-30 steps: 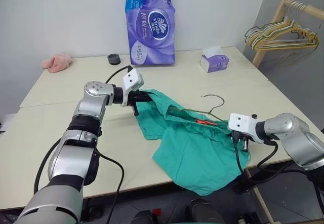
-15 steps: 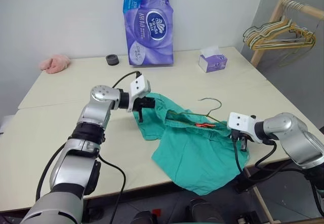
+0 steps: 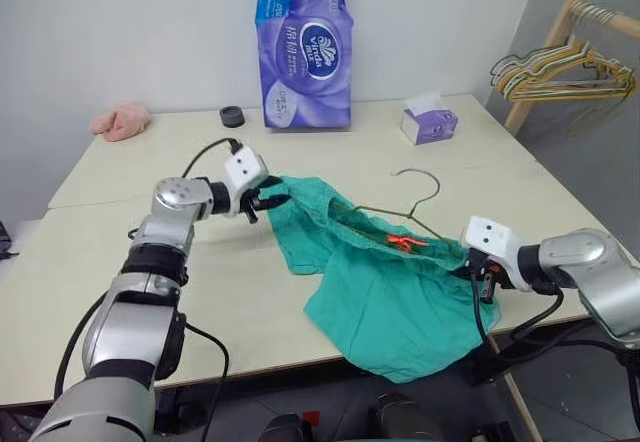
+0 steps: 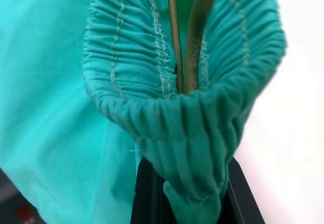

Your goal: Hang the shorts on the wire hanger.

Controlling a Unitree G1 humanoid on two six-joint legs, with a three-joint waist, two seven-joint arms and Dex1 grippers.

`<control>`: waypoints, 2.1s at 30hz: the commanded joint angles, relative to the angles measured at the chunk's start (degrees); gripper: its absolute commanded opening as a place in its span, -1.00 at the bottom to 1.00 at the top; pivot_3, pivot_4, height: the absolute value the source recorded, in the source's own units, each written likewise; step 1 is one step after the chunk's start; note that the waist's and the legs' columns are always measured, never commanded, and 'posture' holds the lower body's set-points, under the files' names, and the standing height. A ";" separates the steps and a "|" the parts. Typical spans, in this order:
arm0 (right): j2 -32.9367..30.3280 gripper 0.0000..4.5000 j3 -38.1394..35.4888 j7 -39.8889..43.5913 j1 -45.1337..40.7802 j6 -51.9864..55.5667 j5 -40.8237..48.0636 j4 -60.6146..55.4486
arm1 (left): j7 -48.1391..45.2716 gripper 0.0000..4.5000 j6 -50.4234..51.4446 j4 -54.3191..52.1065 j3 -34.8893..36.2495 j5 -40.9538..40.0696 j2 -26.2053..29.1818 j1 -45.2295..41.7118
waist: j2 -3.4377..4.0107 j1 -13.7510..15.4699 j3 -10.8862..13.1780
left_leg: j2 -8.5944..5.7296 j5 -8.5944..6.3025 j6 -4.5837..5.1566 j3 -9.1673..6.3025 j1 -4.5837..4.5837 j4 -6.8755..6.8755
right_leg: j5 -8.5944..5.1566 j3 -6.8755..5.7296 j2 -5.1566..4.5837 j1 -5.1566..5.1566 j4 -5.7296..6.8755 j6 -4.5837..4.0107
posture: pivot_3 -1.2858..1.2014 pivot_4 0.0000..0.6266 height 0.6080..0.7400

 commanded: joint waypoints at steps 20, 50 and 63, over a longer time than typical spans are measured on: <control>7.70 -1.00 -32.63 -11.68 -3.60 43.42 28.16 -14.62 | -10.77 -0.10 26.59 -29.93 0.07 -14.80 -8.75 1.02 | 0.03 -1.44 0.01 | -0.15 0.00 0.01 -0.21 -0.13 0.01 | -0.09 -0.06 -0.13 -0.01 0.06 0.12 | -0.24 -0.85 1.00; -12.10 -1.00 -71.06 -94.58 56.18 -5.82 106.29 -12.52 | -4.70 -0.10 15.64 -31.97 -11.68 -12.06 -33.60 -10.88 | -0.13 -20.31 5.16 | -0.44 -0.99 1.68 1.61 -0.19 -0.11 | -0.54 1.61 0.10 0.75 -1.97 1.61 | -0.44 -0.38 1.00; -32.73 -1.00 -54.08 -86.67 30.00 10.13 99.23 30.02 | -0.73 -0.10 11.18 -28.96 -12.13 -9.46 -37.25 -13.89 | -0.27 -18.15 7.07 | -0.51 -1.14 1.94 2.52 0.07 -0.18 | -0.43 2.47 0.12 0.71 -2.03 1.97 | -0.38 -0.33 1.00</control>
